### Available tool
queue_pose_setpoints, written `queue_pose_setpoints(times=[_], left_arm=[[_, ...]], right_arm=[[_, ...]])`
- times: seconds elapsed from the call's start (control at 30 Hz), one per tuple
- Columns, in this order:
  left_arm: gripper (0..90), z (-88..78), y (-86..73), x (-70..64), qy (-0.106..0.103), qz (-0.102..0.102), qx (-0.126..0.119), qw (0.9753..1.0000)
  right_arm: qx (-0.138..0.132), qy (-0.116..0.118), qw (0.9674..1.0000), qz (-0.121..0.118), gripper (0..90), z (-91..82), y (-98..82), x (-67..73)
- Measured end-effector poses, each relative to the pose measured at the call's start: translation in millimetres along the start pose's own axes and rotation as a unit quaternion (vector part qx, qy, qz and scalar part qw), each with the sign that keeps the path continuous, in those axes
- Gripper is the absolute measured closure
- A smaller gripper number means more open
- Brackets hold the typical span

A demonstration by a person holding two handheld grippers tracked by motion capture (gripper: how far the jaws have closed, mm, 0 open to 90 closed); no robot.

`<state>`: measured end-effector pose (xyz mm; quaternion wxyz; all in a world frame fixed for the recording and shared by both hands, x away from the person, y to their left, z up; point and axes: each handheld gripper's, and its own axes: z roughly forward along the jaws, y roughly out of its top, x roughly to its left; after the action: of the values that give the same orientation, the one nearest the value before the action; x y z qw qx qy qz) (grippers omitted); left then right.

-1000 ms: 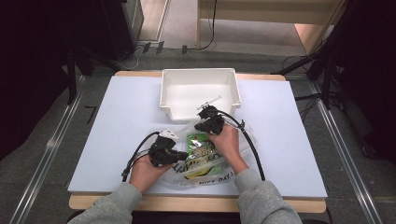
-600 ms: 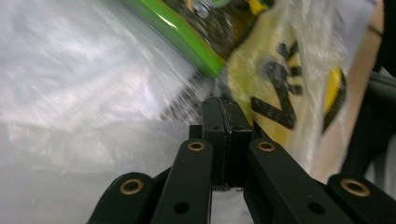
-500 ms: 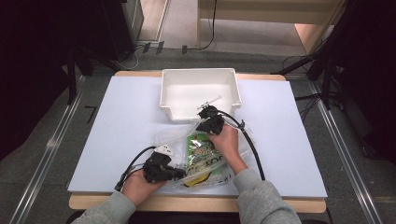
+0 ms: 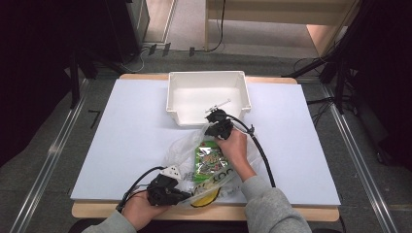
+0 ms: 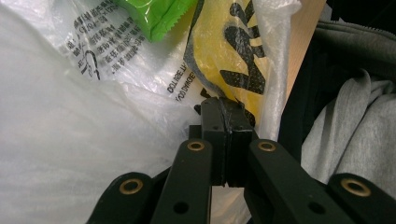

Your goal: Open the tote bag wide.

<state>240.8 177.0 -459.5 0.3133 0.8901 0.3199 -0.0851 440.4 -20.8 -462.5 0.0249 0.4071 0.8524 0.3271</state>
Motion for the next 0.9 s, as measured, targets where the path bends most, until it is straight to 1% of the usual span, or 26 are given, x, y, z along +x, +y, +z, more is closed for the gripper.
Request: queue_pose_setpoints(times=[0.07, 0.1, 0.17, 0.2, 0.27, 0.3, 0.33, 0.37, 0.4, 0.43, 0.47, 0.5, 0.57, 0.6, 0.63, 0.67, 0.7, 0.73, 0.77, 0.8, 0.83, 0.87, 0.9], left_arm=[[90.0, -1.0, 0.5, 1.1, 0.001, 0.000, -0.002, 1.0000], [89.8, -2.4, 2.1, 4.1, 0.001, -0.008, -0.009, 0.9999], [89.8, -3.1, 2.7, 4.8, 0.003, -0.010, -0.010, 0.9999], [89.3, -4.8, 4.2, 6.5, 0.003, -0.013, -0.018, 0.9998], [89.1, -6.5, 5.4, 7.7, 0.004, -0.012, -0.021, 0.9997], [87.6, -9.6, 7.0, 8.7, 0.007, -0.016, -0.027, 0.9995], [86.9, -9.6, 7.0, 8.7, 0.007, -0.016, -0.027, 0.9995], [86.9, -12.0, 8.2, 9.6, 0.009, -0.018, -0.031, 0.9993], [84.8, -13.4, 9.1, 9.7, 0.008, -0.024, -0.039, 0.9989], [83.7, -17.2, 11.1, 10.7, 0.008, -0.028, -0.045, 0.9986], [83.1, -17.2, 11.1, 10.7, 0.008, -0.028, -0.045, 0.9986], [82.0, -20.0, 12.5, 11.2, 0.008, -0.028, -0.053, 0.9982], [79.7, -24.3, 15.5, 11.5, 0.010, -0.030, -0.059, 0.9978], [79.7, -25.9, 16.7, 11.4, 0.012, -0.029, -0.060, 0.9977], [77.3, -28.4, 19.2, 11.1, 0.012, -0.028, -0.063, 0.9975], [77.3, -29.6, 20.3, 11.3, 0.013, -0.026, -0.060, 0.9978], [73.8, -32.9, 24.4, 11.8, 0.013, -0.026, -0.063, 0.9976], [72.5, -32.9, 24.4, 11.8, 0.013, -0.026, -0.063, 0.9976], [70.8, -34.8, 27.6, 12.4, 0.011, -0.027, -0.067, 0.9974], [70.8, -37.0, 30.3, 12.8, 0.011, -0.026, -0.069, 0.9972], [66.4, -38.7, 33.2, 13.0, 0.008, -0.029, -0.072, 0.9970], [66.4, -40.1, 36.3, 13.2, 0.007, -0.030, -0.074, 0.9968], [62.6, -41.8, 39.4, 13.5, 0.008, -0.029, -0.072, 0.9969]], right_arm=[[-0.001, -0.001, 1.0000, 0.004, 90.0, 0.2, 0.3, 0.5], [0.000, -0.003, 1.0000, 0.007, 90.0, 0.4, 1.1, 1.0], [0.000, -0.003, 1.0000, 0.007, 90.0, 0.4, 1.3, 1.2], [0.004, -0.001, 1.0000, 0.008, 90.0, -0.4, 1.8, 1.8], [0.003, 0.002, 1.0000, 0.009, 90.0, -1.1, 1.7, 2.3], [0.003, 0.006, 1.0000, 0.006, 90.0, -4.3, 1.7, 3.9], [0.003, 0.006, 1.0000, 0.006, 90.0, -4.3, 1.7, 3.9], [0.001, 0.007, 1.0000, 0.001, 90.0, -6.3, 1.5, 4.4], [0.000, 0.012, 0.9999, -0.001, 89.7, -12.8, 1.3, 6.7], [-0.001, 0.015, 0.9999, -0.001, 88.5, -15.5, 1.0, 7.3], [-0.001, 0.015, 0.9999, -0.001, 88.5, -15.5, 1.0, 7.3], [-0.007, 0.023, 0.9997, -0.005, 85.7, -22.8, -0.7, 8.7], [-0.011, 0.031, 0.9994, -0.006, 82.4, -29.1, -2.7, 9.4], [-0.011, 0.031, 0.9994, -0.006, 82.4, -29.1, -2.7, 9.4], [-0.014, 0.034, 0.9993, -0.006, 80.6, -35.4, -5.9, 10.0], [-0.014, 0.034, 0.9993, -0.006, 80.6, -35.4, -5.9, 10.0], [-0.017, 0.039, 0.9991, -0.006, 78.1, -40.5, -8.8, 10.1], [-0.017, 0.039, 0.9991, -0.006, 78.1, -40.5, -8.8, 10.1], [-0.021, 0.044, 0.9988, -0.003, 73.2, -46.4, -11.9, 10.1], [-0.021, 0.044, 0.9988, -0.003, 73.2, -46.4, -11.9, 10.1], [-0.028, 0.046, 0.9985, -0.008, 70.0, -52.1, -15.2, 9.4], [-0.028, 0.046, 0.9985, -0.008, 70.0, -52.1, -15.2, 9.4], [-0.033, 0.051, 0.9981, -0.009, 66.7, -58.3, -18.7, 8.4]])
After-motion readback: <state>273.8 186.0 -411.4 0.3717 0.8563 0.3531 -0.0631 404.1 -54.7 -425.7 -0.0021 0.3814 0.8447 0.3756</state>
